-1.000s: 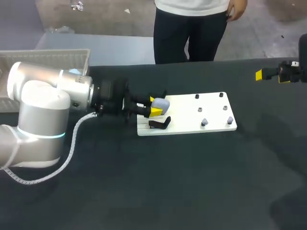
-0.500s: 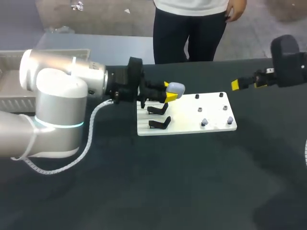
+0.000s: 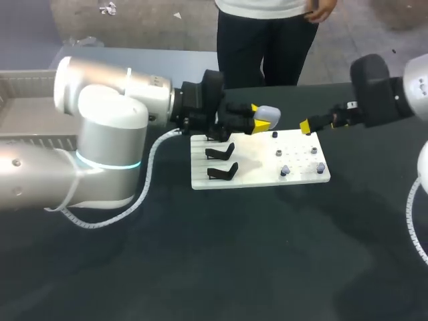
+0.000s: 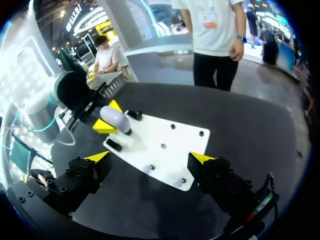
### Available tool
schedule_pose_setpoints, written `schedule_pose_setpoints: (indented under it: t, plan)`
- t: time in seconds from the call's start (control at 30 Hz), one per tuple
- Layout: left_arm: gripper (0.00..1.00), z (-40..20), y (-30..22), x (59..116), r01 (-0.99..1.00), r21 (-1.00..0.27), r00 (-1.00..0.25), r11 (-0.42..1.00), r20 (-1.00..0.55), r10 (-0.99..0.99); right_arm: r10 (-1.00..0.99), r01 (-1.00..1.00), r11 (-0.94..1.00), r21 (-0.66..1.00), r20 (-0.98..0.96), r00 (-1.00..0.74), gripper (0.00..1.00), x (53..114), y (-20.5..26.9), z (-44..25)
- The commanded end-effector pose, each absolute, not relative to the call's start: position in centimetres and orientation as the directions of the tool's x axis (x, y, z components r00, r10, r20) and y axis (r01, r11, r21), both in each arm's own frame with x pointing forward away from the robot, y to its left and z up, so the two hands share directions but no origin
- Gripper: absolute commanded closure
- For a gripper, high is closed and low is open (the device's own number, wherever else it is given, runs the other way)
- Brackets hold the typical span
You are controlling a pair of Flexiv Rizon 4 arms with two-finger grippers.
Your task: Pick up each earbud case from the left stands, insert the matching earbuds, close the lid, and place the case in the box.
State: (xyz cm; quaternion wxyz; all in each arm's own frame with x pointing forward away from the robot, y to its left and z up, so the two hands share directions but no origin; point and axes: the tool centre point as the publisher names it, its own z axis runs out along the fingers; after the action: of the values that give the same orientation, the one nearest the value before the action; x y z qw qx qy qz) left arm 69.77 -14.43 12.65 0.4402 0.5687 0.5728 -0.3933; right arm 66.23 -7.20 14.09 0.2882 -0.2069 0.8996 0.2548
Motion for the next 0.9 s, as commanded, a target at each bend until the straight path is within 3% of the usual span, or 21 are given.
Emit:
schedule_pose_setpoints:
  t: [0.03,0.9]
  plan:
    - [1.0,12.7,-15.2,70.0,0.998,0.053,0.042,0.031,-0.953,0.299,-0.233,-0.553,0.737,0.388,-0.622,-0.748,0.0,67.4,-6.3,13.5]
    - [1.0,13.0,-15.7,67.8,0.998,0.06,0.06,-0.006,-0.965,0.254,-0.264,-0.581,0.724,0.371,-0.629,-0.731,0.0,69.1,-5.1,14.1]
